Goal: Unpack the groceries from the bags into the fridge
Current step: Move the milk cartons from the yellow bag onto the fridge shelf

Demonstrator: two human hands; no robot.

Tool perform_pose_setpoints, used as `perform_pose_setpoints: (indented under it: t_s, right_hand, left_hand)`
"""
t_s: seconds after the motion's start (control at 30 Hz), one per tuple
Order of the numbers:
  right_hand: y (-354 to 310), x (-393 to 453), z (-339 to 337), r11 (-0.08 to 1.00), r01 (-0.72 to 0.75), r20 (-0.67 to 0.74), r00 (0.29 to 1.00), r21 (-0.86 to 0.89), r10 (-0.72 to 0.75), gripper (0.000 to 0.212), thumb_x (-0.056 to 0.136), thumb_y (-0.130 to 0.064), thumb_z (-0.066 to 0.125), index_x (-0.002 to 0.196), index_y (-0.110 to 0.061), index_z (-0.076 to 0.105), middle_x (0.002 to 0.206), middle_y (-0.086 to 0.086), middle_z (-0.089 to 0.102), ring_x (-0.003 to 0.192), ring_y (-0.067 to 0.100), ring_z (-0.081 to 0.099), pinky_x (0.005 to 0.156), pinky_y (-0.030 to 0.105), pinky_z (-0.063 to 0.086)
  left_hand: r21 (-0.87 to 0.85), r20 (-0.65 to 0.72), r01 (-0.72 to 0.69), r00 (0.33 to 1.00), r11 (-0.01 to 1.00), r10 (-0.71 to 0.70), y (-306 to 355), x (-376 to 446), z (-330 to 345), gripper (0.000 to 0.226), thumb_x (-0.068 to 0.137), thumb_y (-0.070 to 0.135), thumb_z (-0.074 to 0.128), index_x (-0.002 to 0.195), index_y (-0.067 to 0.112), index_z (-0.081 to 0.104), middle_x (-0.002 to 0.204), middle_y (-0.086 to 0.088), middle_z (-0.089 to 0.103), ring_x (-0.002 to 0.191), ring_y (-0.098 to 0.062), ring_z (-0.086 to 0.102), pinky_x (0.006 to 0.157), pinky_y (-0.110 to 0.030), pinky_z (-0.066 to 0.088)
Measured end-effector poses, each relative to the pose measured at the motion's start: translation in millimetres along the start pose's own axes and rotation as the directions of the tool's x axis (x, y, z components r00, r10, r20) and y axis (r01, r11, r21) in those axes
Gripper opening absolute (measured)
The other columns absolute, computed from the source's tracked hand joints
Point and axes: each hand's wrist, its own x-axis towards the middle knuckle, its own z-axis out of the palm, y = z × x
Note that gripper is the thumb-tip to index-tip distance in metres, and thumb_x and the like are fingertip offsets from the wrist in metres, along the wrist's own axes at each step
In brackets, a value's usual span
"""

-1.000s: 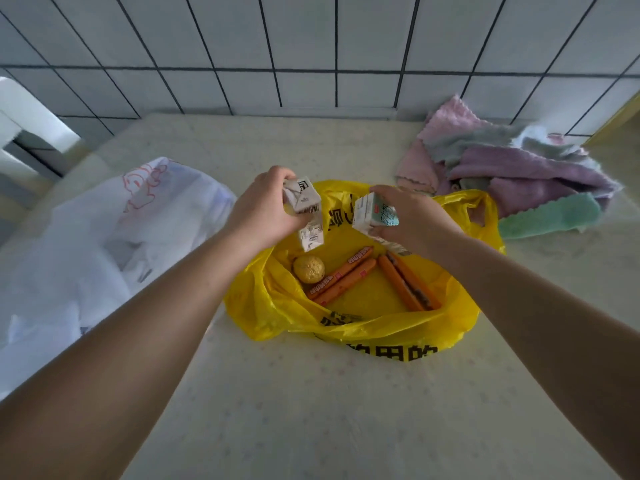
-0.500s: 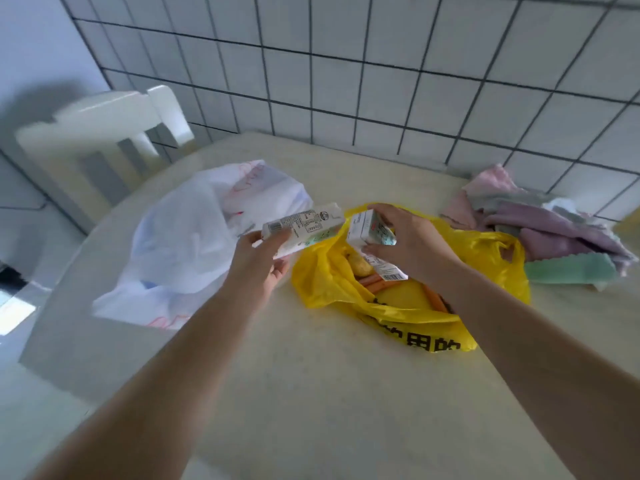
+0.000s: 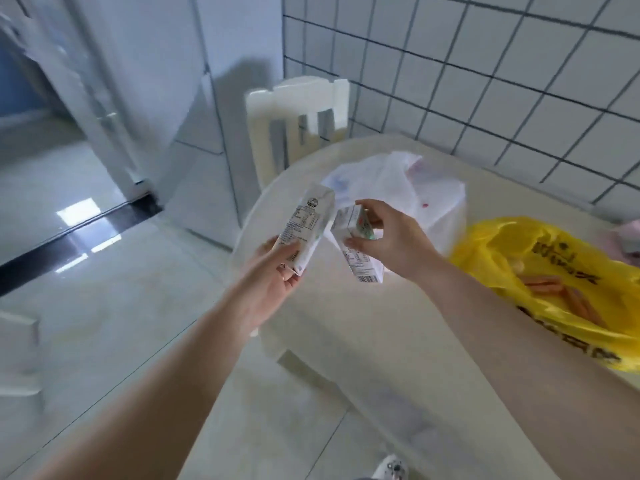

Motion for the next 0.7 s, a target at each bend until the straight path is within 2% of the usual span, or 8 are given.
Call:
perform_pose_setpoints:
  t_s: [0.1,0.17,0.23,0.3,0.4,0.53,0.6,0.7]
  right_hand:
    - [-52,5,60,0.999,0.036,0.072,0.997,0.041,-0.039,0.062,0.074,-0.032,0.078,0.129,-0.023,0.050,0.108,-0.010,0.059,0.108,0.010,0.057,0.088,0.021,0.039]
    - [-83,12,98,0.996,0.060,0.110,0.992,0.062,-0.067,0.060,0.074,-0.032,0.078,0.127,-0.022,0.051,0.106,-0.009,0.060,0.107,0.012,0.058,0.090,0.023,0.041]
    - [-113,22,134,0.993,0.086,0.143,0.985,0.078,-0.097,0.062,0.073,-0.036,0.078,0.127,-0.021,0.052,0.111,-0.006,0.062,0.108,0.012,0.058,0.093,0.026,0.042]
    - [-141,33,165,0.988,0.119,0.180,0.974,0.093,-0.135,0.064,0.072,-0.040,0.077,0.128,-0.021,0.051,0.116,-0.004,0.064,0.109,0.010,0.058,0.090,0.023,0.041]
    - [-179,55,208,0.978,0.162,0.240,0.952,0.127,-0.189,0.067,0.071,-0.044,0.075,0.128,-0.019,0.051,0.115,-0.007,0.063,0.107,0.005,0.057,0.088,0.021,0.040]
    - [-222,98,265,0.965,0.197,0.292,0.925,0.173,-0.241,0.070,0.070,-0.045,0.077,0.130,-0.019,0.051,0.117,-0.005,0.064,0.108,0.008,0.059,0.096,0.029,0.046]
    - [-242,125,295,0.954,0.219,0.312,0.909,0.204,-0.275,0.066,0.072,-0.040,0.077,0.129,-0.019,0.052,0.114,-0.007,0.063,0.108,0.008,0.060,0.094,0.027,0.046]
    - [-270,171,342,0.941,0.234,0.329,0.893,0.245,-0.308,0.063,0.074,-0.034,0.077,0.128,-0.017,0.051,0.109,-0.009,0.061,0.108,0.009,0.059,0.091,0.021,0.044]
  left_hand:
    - [0.048,0.114,-0.070,0.991,0.996,0.064,32,-39,-72,0.025,0.077,0.012,0.063,0.103,0.011,0.064,0.098,-0.004,0.066,0.092,-0.014,0.059,0.094,-0.030,0.042]
    - [0.073,0.136,-0.117,0.985,0.990,0.106,51,-56,-116,0.026,0.079,0.012,0.063,0.104,0.009,0.067,0.107,-0.009,0.067,0.103,-0.019,0.059,0.102,-0.033,0.038]
    - [0.079,0.122,-0.154,0.982,0.985,0.144,69,-66,-157,0.031,0.079,0.011,0.067,0.110,0.007,0.065,0.113,-0.011,0.066,0.108,-0.019,0.059,0.103,-0.032,0.040]
    - [0.067,0.072,-0.182,0.982,0.981,0.177,86,-72,-192,0.037,0.079,0.008,0.062,0.116,0.004,0.060,0.112,-0.009,0.067,0.104,-0.016,0.061,0.093,-0.025,0.048]
    - [0.061,-0.045,-0.206,0.977,0.977,0.209,108,-79,-236,0.046,0.075,0.010,0.061,0.120,0.002,0.056,0.108,-0.007,0.067,0.095,-0.014,0.063,0.080,-0.021,0.050]
    - [0.085,-0.195,-0.231,0.950,0.969,0.244,141,-72,-294,0.040,0.073,0.011,0.068,0.112,0.008,0.060,0.101,-0.003,0.070,0.095,-0.017,0.062,0.088,-0.029,0.046]
    - [0.102,-0.283,-0.232,0.925,0.967,0.252,161,-60,-324,0.036,0.076,0.010,0.071,0.110,0.008,0.059,0.098,-0.002,0.071,0.096,-0.019,0.063,0.089,-0.031,0.048]
    - [0.164,-0.369,-0.236,0.886,0.958,0.281,196,-33,-375,0.016,0.086,0.011,0.060,0.102,0.014,0.059,0.088,0.004,0.071,0.086,-0.013,0.065,0.084,-0.030,0.052]
